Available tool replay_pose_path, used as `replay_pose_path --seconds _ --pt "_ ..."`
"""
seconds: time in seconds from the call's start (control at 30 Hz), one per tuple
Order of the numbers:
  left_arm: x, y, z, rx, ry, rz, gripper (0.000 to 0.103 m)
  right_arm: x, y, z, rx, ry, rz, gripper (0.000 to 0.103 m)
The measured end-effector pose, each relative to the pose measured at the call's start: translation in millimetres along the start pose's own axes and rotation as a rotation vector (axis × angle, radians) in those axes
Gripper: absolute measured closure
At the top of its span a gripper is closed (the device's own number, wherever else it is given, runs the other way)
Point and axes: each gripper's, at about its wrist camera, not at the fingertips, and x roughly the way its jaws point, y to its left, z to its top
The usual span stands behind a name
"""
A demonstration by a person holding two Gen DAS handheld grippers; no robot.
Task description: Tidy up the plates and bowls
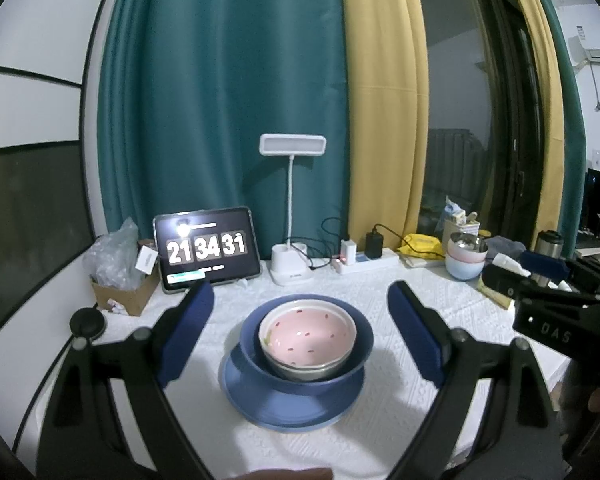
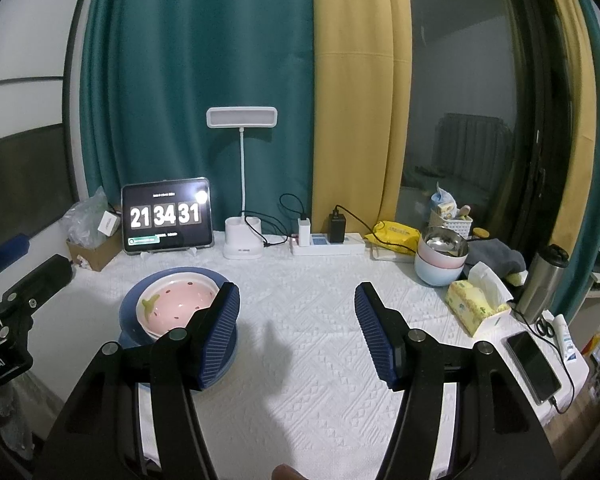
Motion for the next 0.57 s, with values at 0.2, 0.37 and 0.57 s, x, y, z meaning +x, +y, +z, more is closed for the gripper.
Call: replay_pose_path --seconds 0.2,0.37,0.57 --pt "0.3 -0.7 0.4 0.000 0.001 0.001 0.013 0.1 -0.1 0.1 0.001 0.002 0.000 0.040" --pt "1.1 -3.3 -1.2 -0.004 0.006 -0.009 0.013 0.3 0.0 0.3 -0.001 0.002 0.000 0.040" --pt "7.5 -12.7 -3.8 -0.005 0.016 -0.023 0.013 1.4 -5.2 -3.2 0.007 0.010 0.007 0.040"
